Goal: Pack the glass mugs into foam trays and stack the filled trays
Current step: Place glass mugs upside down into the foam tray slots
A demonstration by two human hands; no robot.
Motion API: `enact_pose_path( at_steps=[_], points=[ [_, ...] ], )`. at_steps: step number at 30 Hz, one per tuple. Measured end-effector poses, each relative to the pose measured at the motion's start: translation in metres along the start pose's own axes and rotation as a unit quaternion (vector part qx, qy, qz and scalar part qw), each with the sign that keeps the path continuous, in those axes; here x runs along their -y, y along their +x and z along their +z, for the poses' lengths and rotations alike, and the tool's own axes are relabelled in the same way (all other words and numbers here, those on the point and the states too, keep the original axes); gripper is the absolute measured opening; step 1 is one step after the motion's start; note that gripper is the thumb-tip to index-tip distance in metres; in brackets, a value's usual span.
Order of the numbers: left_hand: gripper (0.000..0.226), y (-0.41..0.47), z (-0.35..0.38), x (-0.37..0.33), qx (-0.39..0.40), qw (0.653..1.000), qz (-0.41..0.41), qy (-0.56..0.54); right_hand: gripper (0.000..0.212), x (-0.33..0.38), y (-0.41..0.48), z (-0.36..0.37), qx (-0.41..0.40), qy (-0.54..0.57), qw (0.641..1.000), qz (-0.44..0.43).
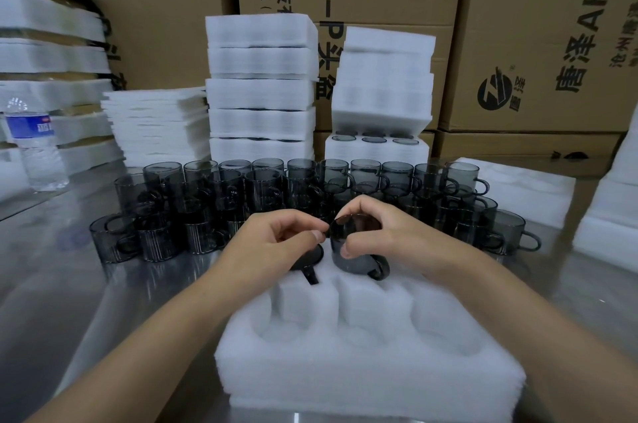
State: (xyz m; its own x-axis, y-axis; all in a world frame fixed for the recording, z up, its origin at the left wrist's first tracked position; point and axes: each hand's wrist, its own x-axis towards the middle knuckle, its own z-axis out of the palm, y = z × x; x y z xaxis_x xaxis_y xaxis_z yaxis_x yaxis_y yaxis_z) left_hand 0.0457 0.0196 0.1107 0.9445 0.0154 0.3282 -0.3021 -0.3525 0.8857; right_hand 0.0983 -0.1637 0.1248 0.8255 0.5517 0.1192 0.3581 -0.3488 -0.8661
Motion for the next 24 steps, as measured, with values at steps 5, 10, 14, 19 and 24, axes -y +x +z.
enact_pose_path(
  at_steps=[5, 10, 14, 19, 24],
  points=[
    [0.015, 0.001, 0.000, 0.002, 0.005, 1.000, 0.003, -0.002, 0.040, -0.001, 0.000, -0.003, 0.021, -0.071, 0.997, 0.017],
    [0.023, 0.000, -0.001, 0.005, 0.034, 0.999, 0.024, 0.013, 0.046, -0.003, 0.000, -0.009, 0.043, -0.107, 0.993, 0.023],
    [0.026, -0.002, -0.002, 0.005, 0.054, 0.997, 0.047, 0.024, 0.048, -0.004, 0.000, -0.012, 0.005, -0.042, 0.999, 0.004],
    [0.027, -0.003, -0.004, 0.004, 0.067, 0.992, 0.080, 0.067, 0.041, -0.017, 0.007, -0.013, -0.175, -0.145, 0.973, 0.047],
    [0.026, -0.003, -0.004, 0.003, 0.092, 0.986, 0.086, 0.107, 0.041, -0.020, 0.006, -0.007, -0.075, -0.326, 0.939, 0.074]
  ],
)
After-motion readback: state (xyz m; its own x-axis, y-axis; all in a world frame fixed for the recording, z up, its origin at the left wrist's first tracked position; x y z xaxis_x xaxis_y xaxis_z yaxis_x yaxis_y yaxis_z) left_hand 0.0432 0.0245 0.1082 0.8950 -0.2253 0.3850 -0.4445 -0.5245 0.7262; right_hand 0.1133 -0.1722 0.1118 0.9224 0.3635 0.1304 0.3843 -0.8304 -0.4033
